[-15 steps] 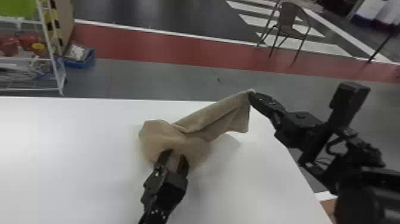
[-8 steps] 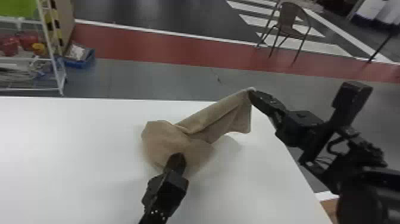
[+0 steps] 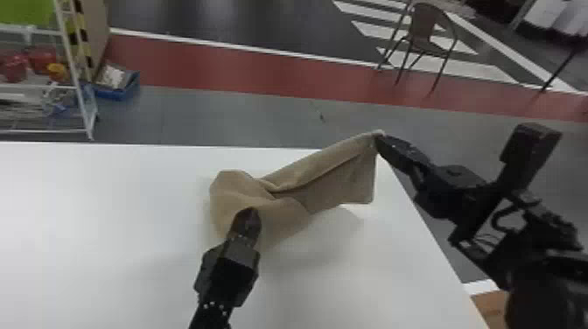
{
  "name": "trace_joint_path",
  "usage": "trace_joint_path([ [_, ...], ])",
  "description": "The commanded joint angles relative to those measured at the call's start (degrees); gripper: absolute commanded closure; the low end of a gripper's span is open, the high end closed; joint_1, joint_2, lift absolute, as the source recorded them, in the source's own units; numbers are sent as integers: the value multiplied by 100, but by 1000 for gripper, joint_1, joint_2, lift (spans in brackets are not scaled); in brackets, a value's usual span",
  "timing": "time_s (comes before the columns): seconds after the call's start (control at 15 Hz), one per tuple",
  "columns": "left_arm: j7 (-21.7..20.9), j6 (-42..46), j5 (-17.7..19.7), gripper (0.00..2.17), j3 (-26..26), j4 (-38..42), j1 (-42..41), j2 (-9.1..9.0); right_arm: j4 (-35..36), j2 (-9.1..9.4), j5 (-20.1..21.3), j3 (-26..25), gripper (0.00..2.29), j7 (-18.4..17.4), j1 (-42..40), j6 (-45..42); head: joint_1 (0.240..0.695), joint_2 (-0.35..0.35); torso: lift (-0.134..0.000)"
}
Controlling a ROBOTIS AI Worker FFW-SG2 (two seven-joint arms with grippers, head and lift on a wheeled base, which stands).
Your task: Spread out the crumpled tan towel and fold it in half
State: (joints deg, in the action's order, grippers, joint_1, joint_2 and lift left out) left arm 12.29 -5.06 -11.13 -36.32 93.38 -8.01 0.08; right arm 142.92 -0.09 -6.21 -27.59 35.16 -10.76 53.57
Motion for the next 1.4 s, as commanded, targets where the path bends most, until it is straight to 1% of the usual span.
trace_joint_path([
  [0.0, -25, 0, 5, 1983, 512, 383, -298, 18, -1, 14, -152, -176, 1538, 0, 12, 0, 695, -350, -122],
  [0.07, -34, 0, 14, 1980, 679, 558, -412, 27, -1, 14, -170, -246, 1538, 0, 4, 0, 695, -350, -122],
  [0.13, -60, 0, 32, 1980, 846, 761, -535, 79, -1, 14, -231, -378, 1538, 35, -5, 0, 695, -350, -122],
  [0.27, -148, 0, 84, 1980, 1198, 1174, -790, 211, -1, 14, -539, -756, 1538, 44, -93, 18, 695, -350, -122],
  [0.33, -192, 0, 84, 1980, 1391, 1314, -913, 229, -1, 14, -600, -862, 1538, 61, -111, 0, 695, -350, -122],
  [0.53, -342, -106, 146, 1980, 1822, 1763, -1168, 238, -159, 14, -548, -1073, 1538, 70, -58, -53, 695, -350, -122],
  [0.67, -377, -123, 155, 1980, 1945, 1912, -1256, 246, -282, 14, -513, -1284, 1538, 70, 56, -35, 695, -350, -122],
  [0.73, -482, -141, 155, 1980, 2094, 2053, -1352, 246, -396, 14, -539, -1371, 1538, 70, 83, -35, 695, -350, -122],
  [0.93, -500, -492, 155, 1980, 2226, 2272, -1431, 246, -713, -132, -583, -1600, 1538, 70, 153, -35, 695, -350, -122],
  [1.0, -500, -527, 155, 1980, 2235, 2264, -1423, 246, -801, -158, -592, -1653, 1538, 70, 153, -35, 695, -350, -122],
  [1.07, -438, -703, 155, 1929, 2182, 2264, -1370, 229, -818, -158, -574, -1661, 1538, 70, 144, -35, 695, -350, -122],
  [1.13, -219, -721, 128, 1713, 2068, 2211, -1344, 211, -845, -149, -565, -1653, 1538, 70, 135, -35, 695, -350, -122],
  [1.2, -78, -738, 23, 1271, 1918, 2167, -1335, 220, -897, -149, -574, -1626, 1538, 70, 127, -35, 695, -350, -122],
  [1.27, -78, -774, -39, 491, 1831, 2123, -1352, 246, -906, -149, -574, -1644, 1538, 61, 127, -35, 695, -350, -122],
  [1.33, -78, -756, -39, 53, 1795, 2114, -1423, 255, -933, -149, -539, -1661, 1538, 61, 127, -35, 695, -350, -122],
])
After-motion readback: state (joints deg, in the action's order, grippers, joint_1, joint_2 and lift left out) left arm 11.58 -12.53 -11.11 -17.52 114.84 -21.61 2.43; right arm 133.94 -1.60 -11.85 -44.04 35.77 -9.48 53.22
